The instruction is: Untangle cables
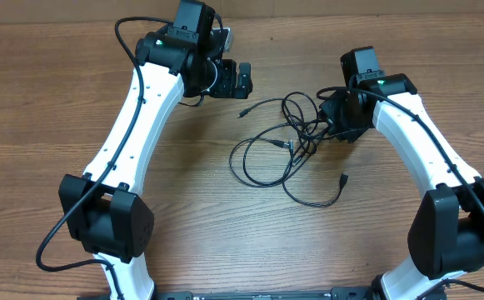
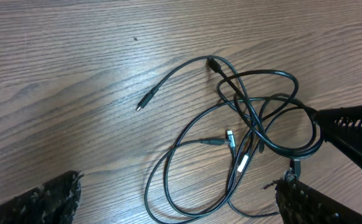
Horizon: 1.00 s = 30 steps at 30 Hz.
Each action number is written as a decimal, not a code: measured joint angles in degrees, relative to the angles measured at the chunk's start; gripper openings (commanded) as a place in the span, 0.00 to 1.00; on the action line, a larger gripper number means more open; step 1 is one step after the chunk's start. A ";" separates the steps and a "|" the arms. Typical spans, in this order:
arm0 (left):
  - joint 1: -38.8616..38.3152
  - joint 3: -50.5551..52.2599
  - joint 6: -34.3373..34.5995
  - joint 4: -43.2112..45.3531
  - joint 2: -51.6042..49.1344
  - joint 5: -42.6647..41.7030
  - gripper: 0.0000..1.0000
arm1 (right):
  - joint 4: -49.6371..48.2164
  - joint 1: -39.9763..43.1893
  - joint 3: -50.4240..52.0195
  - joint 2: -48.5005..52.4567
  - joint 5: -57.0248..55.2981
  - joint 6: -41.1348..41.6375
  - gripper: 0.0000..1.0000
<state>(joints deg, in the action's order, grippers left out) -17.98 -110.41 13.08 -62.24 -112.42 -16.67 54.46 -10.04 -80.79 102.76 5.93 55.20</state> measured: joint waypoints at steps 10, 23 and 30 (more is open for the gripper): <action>0.00 0.00 0.00 0.13 0.00 0.24 1.00 | -0.92 0.31 0.00 0.00 -0.20 -1.05 0.35; 0.00 0.00 0.00 1.03 0.00 0.24 1.00 | -1.97 -1.77 0.00 0.33 0.22 -1.22 0.35; 0.00 0.00 0.00 0.96 0.00 0.24 1.00 | -2.29 -5.86 0.00 3.41 0.50 -1.22 0.35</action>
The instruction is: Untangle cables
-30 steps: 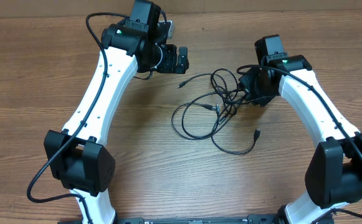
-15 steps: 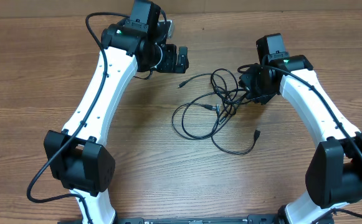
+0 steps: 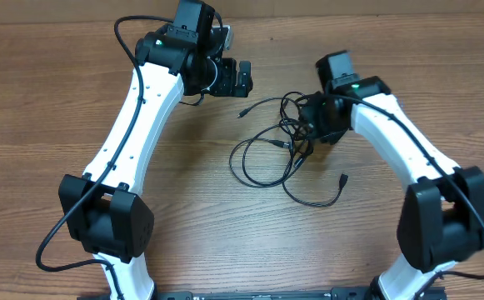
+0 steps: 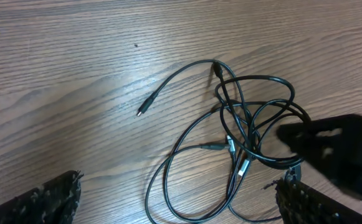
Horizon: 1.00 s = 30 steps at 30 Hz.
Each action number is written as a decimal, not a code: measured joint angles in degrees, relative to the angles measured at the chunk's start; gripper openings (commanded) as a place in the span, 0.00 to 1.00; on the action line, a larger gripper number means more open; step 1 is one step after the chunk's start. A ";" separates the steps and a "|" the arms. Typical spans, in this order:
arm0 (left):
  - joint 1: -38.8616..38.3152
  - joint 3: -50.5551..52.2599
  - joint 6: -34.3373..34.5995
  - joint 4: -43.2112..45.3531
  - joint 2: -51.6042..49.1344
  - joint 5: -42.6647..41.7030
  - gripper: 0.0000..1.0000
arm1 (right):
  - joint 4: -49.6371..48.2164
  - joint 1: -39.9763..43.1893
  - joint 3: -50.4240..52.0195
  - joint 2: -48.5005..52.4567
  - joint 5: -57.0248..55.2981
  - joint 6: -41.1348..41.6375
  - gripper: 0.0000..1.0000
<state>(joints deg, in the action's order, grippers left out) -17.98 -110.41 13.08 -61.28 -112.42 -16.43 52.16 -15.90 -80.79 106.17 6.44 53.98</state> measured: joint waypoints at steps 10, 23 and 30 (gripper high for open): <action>0.00 0.00 0.00 0.02 0.00 0.02 1.00 | 0.17 -0.63 0.00 2.71 0.22 -0.31 0.46; 0.00 0.00 0.00 -0.13 0.00 1.88 1.00 | 11.54 4.15 -8.17 2.75 0.35 -4.74 0.52; 0.00 0.00 0.00 -0.24 0.00 1.97 1.00 | 14.29 4.17 -11.58 2.75 1.79 -6.49 0.52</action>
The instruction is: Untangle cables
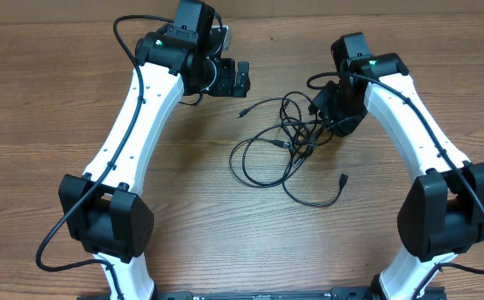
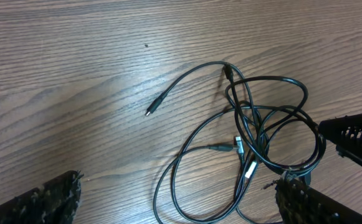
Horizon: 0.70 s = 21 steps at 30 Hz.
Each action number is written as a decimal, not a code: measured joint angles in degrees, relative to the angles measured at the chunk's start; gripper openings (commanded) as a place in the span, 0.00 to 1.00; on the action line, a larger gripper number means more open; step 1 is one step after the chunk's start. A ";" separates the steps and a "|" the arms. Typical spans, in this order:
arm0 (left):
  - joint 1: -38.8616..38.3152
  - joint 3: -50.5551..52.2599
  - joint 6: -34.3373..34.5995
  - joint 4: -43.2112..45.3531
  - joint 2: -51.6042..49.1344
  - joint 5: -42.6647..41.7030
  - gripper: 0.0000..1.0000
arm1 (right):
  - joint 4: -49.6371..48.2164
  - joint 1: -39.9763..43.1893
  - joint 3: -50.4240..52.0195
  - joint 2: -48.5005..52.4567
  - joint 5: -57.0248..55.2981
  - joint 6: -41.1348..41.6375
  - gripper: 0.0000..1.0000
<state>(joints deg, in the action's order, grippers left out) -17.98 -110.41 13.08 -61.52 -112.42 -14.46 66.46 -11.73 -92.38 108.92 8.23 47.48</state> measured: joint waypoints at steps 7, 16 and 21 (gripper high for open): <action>0.00 0.00 0.00 -0.44 0.00 0.00 1.00 | -0.39 -1.11 0.02 0.00 0.96 -0.37 0.53; 0.00 0.00 0.00 -1.11 0.00 0.15 1.00 | -4.24 -3.06 2.21 0.00 1.90 1.27 0.52; 0.00 0.00 0.00 -1.11 0.00 0.15 1.00 | -5.77 -3.06 2.82 0.00 1.92 2.32 0.52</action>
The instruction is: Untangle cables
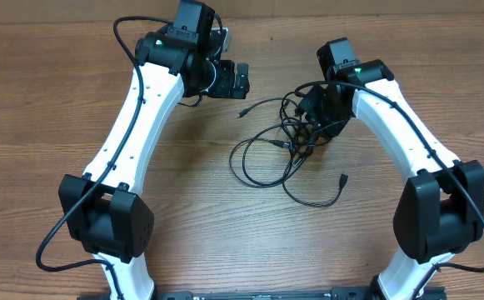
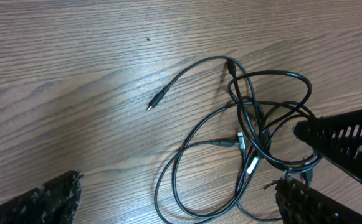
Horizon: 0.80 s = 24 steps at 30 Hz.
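Observation:
A tangle of thin black cables (image 1: pixel 287 137) lies mid-table, with loops overlapping at its right side. One loose plug end (image 1: pixel 243 111) points to the far left and another (image 1: pixel 343 177) lies at the near right. The wrist view shows the knot (image 2: pixel 255 134) and two silver-tipped connectors (image 2: pixel 240 140). My left gripper (image 1: pixel 242 79) hangs open above the table, left of the tangle, its wide-spread fingertips (image 2: pixel 50 199) holding nothing. My right gripper (image 1: pixel 315 117) is down at the tangle's right edge. One perforated black finger (image 2: pixel 339 134) lies against the outer loop. Its grip is hidden.
The wooden table (image 1: pixel 75 125) carries only the cables. The left arm's own black cable (image 1: pixel 129 42) arches beside its wrist. Both arm bases stand at the near edge.
My right gripper has shifted a little to the left, further onto the tangle's right loops. The cables lie almost as before. The left arm has not moved.
My right gripper first stood at the tangle's right edge. It was then further left over the knot, with the loops bunched. Later it was back to the right, and now it is leftward again. The left gripper stayed open above the table throughout.

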Each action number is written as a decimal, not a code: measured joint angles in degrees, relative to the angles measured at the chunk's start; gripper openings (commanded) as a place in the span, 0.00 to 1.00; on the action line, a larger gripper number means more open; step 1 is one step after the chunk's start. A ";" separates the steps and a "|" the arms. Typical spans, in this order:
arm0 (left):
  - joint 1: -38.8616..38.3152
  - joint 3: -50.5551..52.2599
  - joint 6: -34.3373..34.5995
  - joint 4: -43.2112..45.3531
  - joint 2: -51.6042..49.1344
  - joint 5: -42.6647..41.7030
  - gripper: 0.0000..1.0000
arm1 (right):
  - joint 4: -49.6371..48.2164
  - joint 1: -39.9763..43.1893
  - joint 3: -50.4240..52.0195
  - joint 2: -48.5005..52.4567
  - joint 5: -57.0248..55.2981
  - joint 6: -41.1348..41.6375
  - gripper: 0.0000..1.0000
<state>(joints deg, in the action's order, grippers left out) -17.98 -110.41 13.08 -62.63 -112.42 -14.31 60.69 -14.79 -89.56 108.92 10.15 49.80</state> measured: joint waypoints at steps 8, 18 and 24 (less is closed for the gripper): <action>0.00 0.00 0.00 0.00 0.00 0.00 1.00 | 3.91 1.49 -4.50 0.00 0.02 -1.16 0.53; 0.00 0.00 0.00 -0.02 0.00 0.02 1.00 | 11.06 1.99 -6.21 0.00 -2.03 -0.22 0.52; 0.00 0.00 0.00 -0.02 0.00 0.00 1.00 | 11.02 1.88 -6.21 -0.02 -3.76 0.55 0.49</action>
<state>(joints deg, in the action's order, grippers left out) -17.98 -110.41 13.08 -62.65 -112.42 -14.31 71.70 -12.91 -95.77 108.90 6.39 50.35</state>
